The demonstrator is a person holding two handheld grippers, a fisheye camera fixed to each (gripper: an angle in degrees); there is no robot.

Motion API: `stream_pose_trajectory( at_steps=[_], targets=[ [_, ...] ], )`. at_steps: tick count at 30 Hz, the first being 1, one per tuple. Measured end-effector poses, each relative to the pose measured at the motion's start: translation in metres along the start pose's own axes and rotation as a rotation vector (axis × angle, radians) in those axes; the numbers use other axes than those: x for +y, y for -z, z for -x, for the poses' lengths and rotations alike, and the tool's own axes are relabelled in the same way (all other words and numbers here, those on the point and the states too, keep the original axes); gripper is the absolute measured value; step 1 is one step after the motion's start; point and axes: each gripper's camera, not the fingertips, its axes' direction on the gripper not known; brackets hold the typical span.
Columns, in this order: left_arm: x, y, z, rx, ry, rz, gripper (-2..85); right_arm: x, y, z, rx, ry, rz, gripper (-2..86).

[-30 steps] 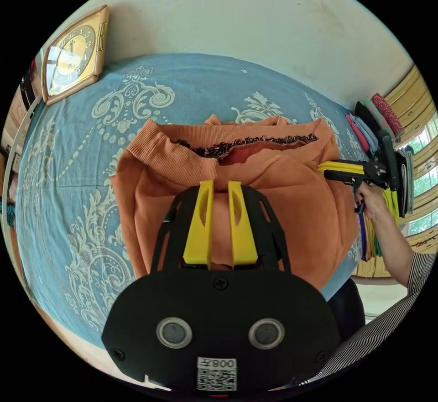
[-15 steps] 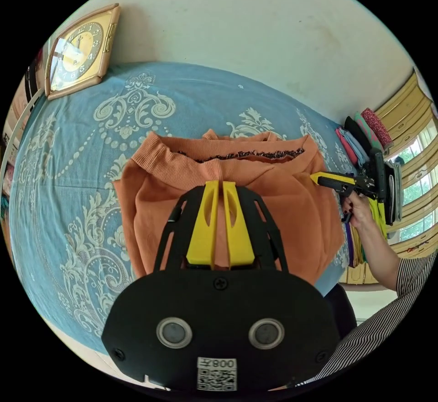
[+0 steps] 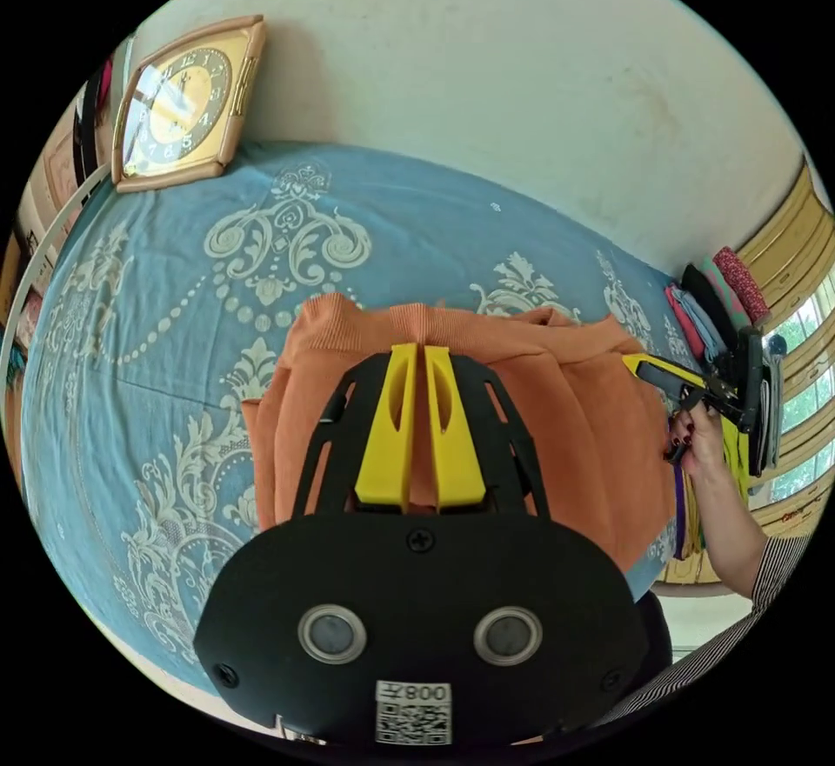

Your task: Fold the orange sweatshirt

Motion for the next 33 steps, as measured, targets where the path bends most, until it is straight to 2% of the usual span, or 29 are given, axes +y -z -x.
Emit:
stream_pose_trajectory(
  at_steps=[3, 11, 14, 17, 24, 30, 33],
  targets=[
    [0.003, -0.013, 0.009, -0.002, 0.020, 0.023, 1.9, 0.005, -0.026, -0.007, -0.016, -0.014, 0.091, 0.3],
    [0.030, 0.039, 0.019, 0.070, -0.035, -0.143, 1.7, 0.028, 0.027, -0.017, -0.065, 0.002, -0.097, 0.1],
    [0.026, 0.025, 0.033, -0.014, 0.007, -0.063, 1.0, 0.022, 0.014, -0.029, -0.013, -0.028, -0.082, 0.1],
    [0.022, 0.012, 0.050, -0.005, 0.041, -0.014, 0.4, 0.013, -0.025, -0.048, 0.038, -0.060, 0.039, 0.0],
    [0.028, 0.015, 0.071, 0.041, 0.083, -0.040, 0.1, 0.027, -0.039, -0.073, -0.017, -0.142, -0.009, -0.1],
    [0.056, 0.073, 0.063, 0.107, 0.048, -0.127, 0.3, 0.046, -0.014, -0.059, 0.001, -0.083, -0.054, 0.0],
    [0.090, 0.101, 0.067, 0.074, 0.065, -0.151, 0.4, 0.074, 0.002, -0.045, 0.012, -0.028, -0.062, 0.1]
  ],
)
